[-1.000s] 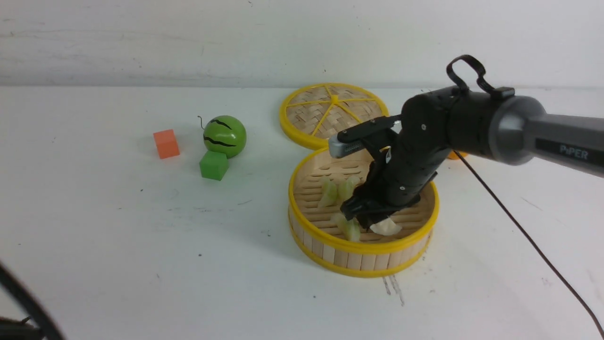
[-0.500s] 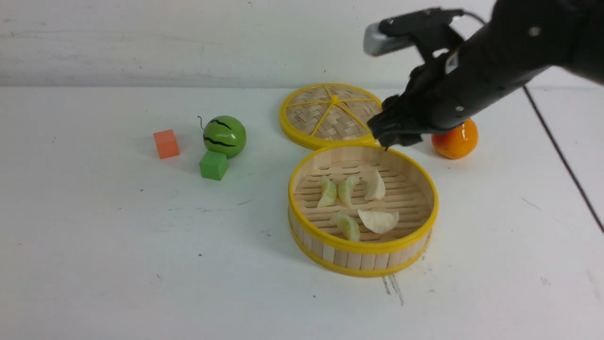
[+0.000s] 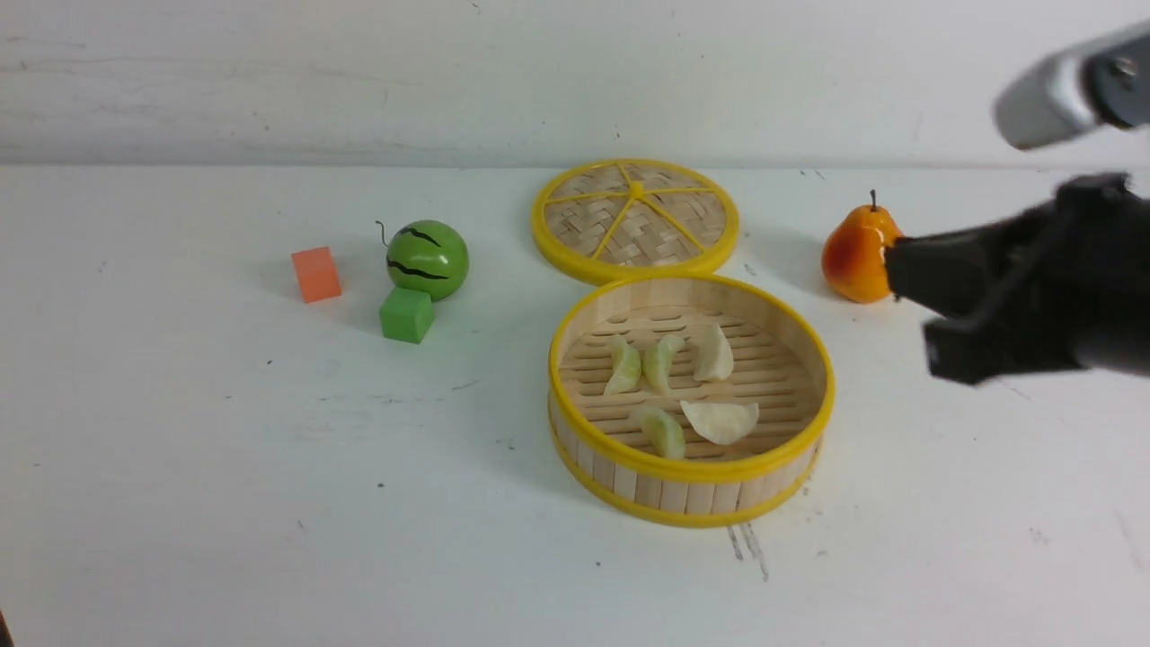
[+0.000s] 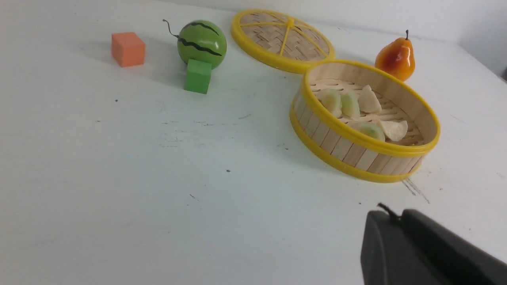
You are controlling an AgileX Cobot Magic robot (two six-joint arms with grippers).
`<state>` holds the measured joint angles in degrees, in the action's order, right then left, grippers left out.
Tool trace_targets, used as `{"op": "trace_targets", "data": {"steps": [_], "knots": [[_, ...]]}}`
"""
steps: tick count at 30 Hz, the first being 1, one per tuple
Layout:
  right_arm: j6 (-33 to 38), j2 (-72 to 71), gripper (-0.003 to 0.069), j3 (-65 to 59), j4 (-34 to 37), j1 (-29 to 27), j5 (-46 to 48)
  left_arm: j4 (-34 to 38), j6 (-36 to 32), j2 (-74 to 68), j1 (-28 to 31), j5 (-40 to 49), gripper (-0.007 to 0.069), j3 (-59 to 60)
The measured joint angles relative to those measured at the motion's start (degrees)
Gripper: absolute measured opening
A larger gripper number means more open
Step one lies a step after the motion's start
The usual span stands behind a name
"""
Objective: Put the dumplings into the steamer on the white table.
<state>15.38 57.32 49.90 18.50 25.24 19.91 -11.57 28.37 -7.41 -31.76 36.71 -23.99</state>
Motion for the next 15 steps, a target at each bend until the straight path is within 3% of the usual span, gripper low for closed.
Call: {"op": "trace_targets", "data": {"steps": [5,15], "knots": [[5.18,-13.11,-0.0019,-7.3,2.98,0.0,-0.52,-0.08,0.0,0.0,0.0,-0.01,0.0038,0.06],[6.05,-26.0,-0.0014,-10.95,3.6,0.0,-0.25,-0.17,0.0,0.0,0.0,0.55,0.0049,0.11]]}}
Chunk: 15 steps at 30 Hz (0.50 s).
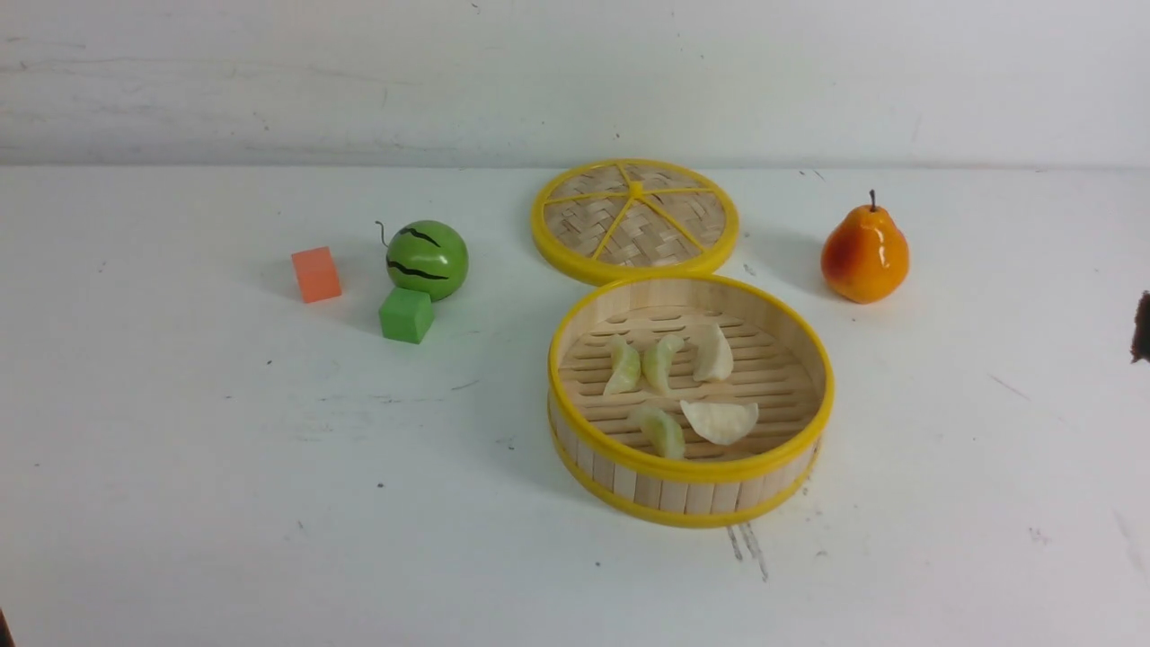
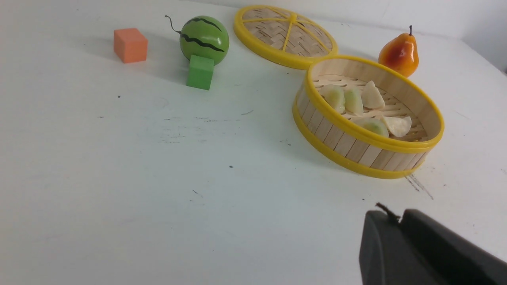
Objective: Put the dumplings into the steamer on the white table.
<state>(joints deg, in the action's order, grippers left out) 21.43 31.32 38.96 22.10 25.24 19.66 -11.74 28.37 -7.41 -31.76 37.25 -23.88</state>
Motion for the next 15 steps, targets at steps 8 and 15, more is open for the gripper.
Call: {"op": "trace_targets", "data": {"steps": [8,15], "knots": [[0.0,-0.18,-0.0011,-0.84,0.0,0.0,0.23,-0.05,0.0,0.0,0.0,0.04,0.0057,0.0],[0.0,-0.18,-0.0005,-1.22,0.04,0.0,2.17,-0.05,0.0,0.0,0.0,0.04,0.0057,0.0]]}}
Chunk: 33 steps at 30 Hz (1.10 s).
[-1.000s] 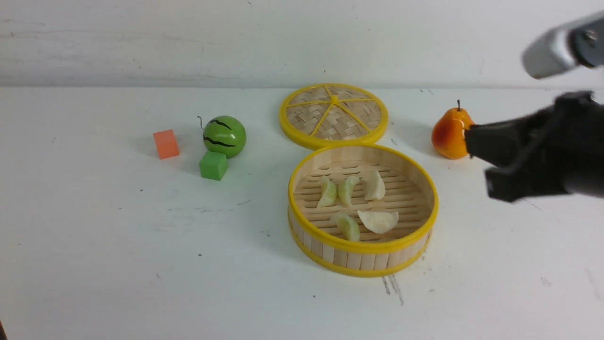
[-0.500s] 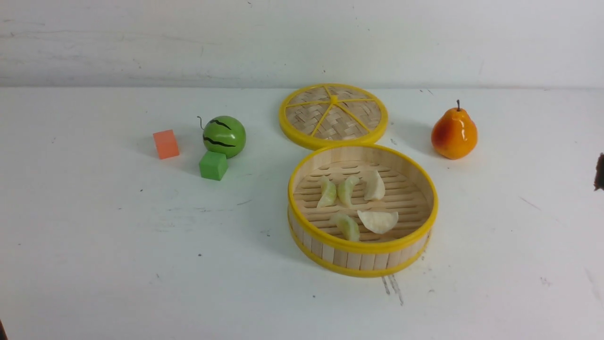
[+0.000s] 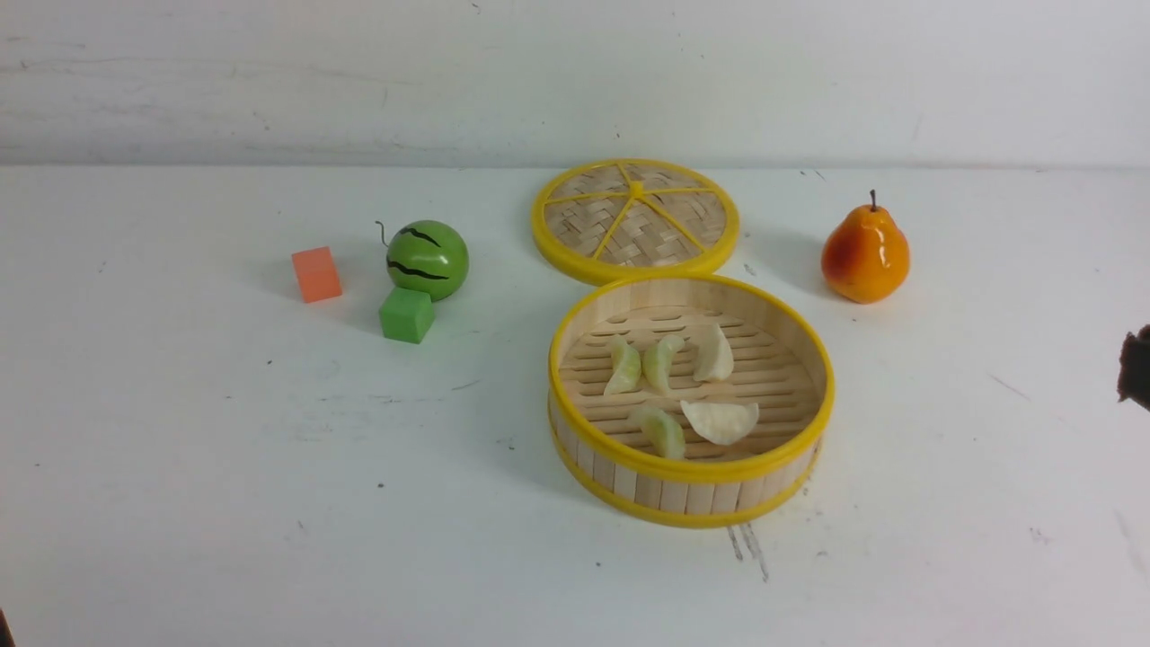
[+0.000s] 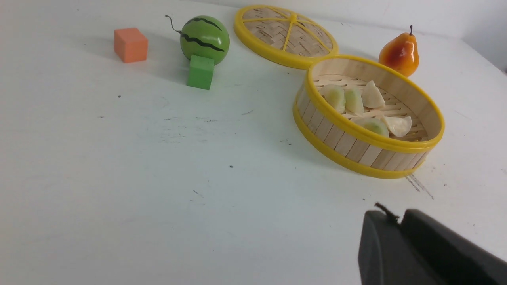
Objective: Put the dumplings into the steamer on the white table.
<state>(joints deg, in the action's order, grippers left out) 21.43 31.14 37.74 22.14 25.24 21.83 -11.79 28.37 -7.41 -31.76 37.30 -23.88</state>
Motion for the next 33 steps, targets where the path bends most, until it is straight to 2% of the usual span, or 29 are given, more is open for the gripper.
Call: {"op": "trace_targets", "data": {"steps": [6,9,13,14,16,17,20,23,33], "knots": [[-0.07,-2.15,-0.0006,-4.48,-1.76,0.0,0.37,0.0,0.04,0.0,0.0,0.07,0.0059,0.05],[-2.86,-6.21,-0.002,-11.45,-4.95,-1.07,-4.01,0.0,0.04,0.0,0.0,0.11,0.0059,0.05],[-12.08,-14.26,-0.0022,-23.98,-10.58,-7.89,-12.89,0.0,0.04,0.0,0.0,0.13,0.0059,0.05],[-12.6,-14.67,-0.0022,-24.59,-10.93,-8.36,-13.15,0.0,0.04,0.0,0.0,0.13,0.0059,0.05],[-18.97,-19.14,-0.0022,-30.99,-15.3,-14.34,-14.53,0.0,0.04,0.0,0.0,0.13,0.0059,0.05],[-20.03,-20.17,-0.0022,-31.9,-16.04,-15.35,-14.59,0.0,0.04,0.0,0.0,0.13,0.0059,0.05],[-28.37,-25.63,-0.0022,-38.05,-22.83,-23.4,-14.19,0.0,0.04,0.0,0.0,0.13,0.0066,0.05],[-31.48,-30.19,-0.0022,-39.25,-26.07,-27.1,-12.28,0.0,0.04,0.0,0.0,0.13,0.0071,0.05],[-32.41,-31.76,-0.0022,-39.25,-27.12,-28.15,-2.19,0.0,0.04,0.0,0.0,0.21,0.0081,0.05]]}}
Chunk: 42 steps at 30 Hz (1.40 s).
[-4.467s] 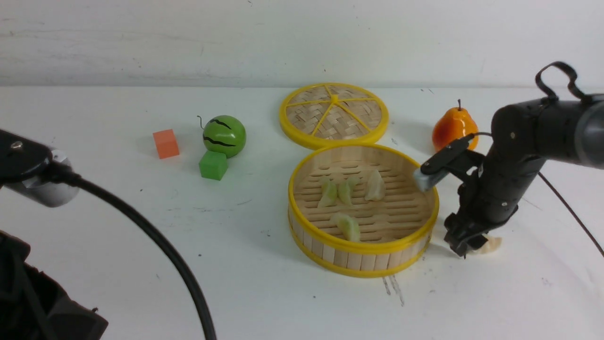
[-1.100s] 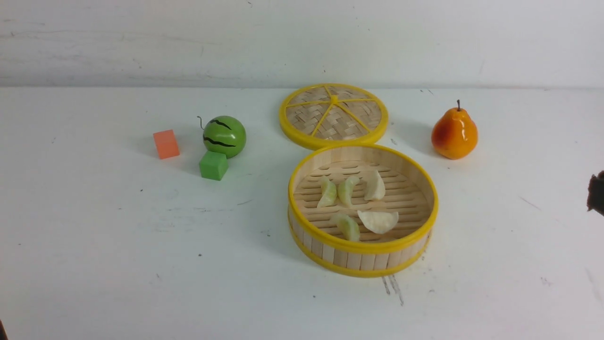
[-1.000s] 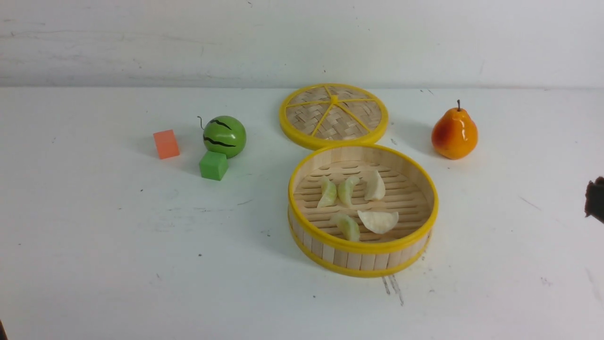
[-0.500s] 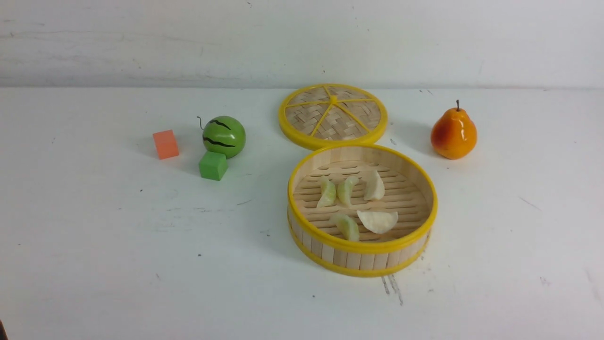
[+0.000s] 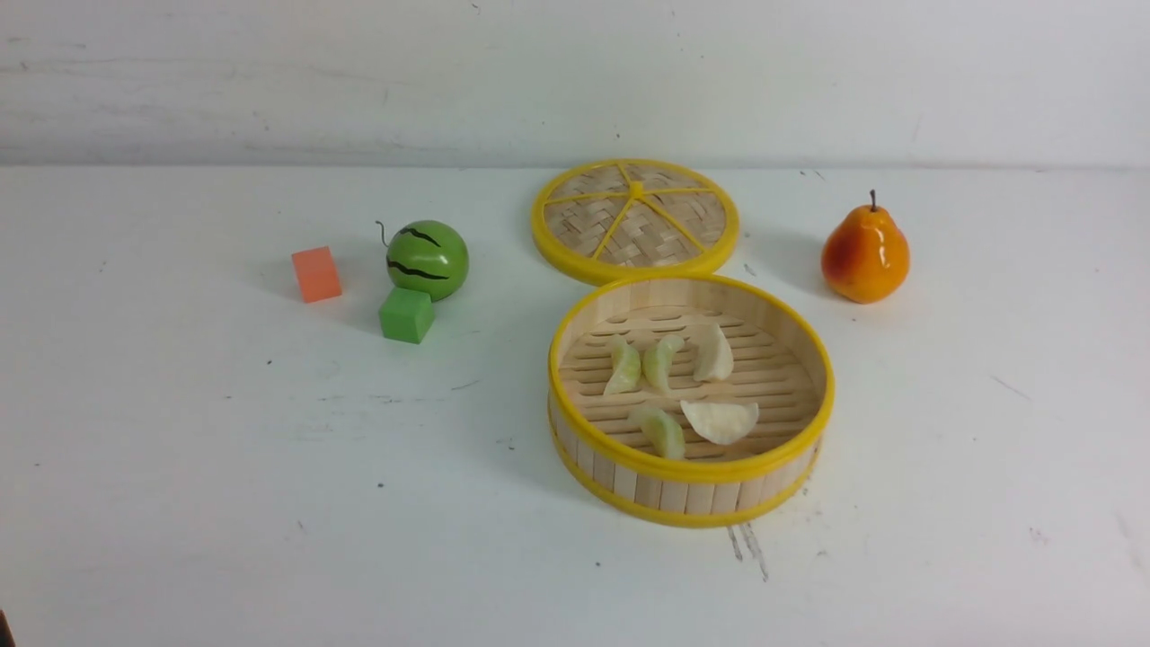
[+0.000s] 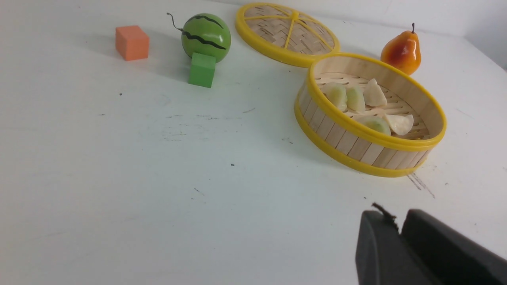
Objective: Put the dumplings into the steamer on the white table.
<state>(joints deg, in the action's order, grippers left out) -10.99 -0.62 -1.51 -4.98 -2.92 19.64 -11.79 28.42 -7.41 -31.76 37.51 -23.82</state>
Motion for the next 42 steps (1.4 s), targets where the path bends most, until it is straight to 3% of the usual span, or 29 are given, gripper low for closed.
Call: {"op": "trace_targets", "data": {"steps": [33,38,42], "knots": [[-0.05,0.0,-0.0005,0.45,2.63,-0.05,2.1,-0.27,0.0,0.0,0.0,-0.07,0.0097,0.11],[-0.06,0.0,-0.0002,0.45,2.83,-0.05,2.1,-0.64,0.0,0.0,0.0,-5.26,0.0099,1.76],[-0.06,0.0,0.0001,0.45,2.83,-0.05,2.1,1.64,-0.66,0.0,3.78,-18.55,0.0031,6.54]]}}
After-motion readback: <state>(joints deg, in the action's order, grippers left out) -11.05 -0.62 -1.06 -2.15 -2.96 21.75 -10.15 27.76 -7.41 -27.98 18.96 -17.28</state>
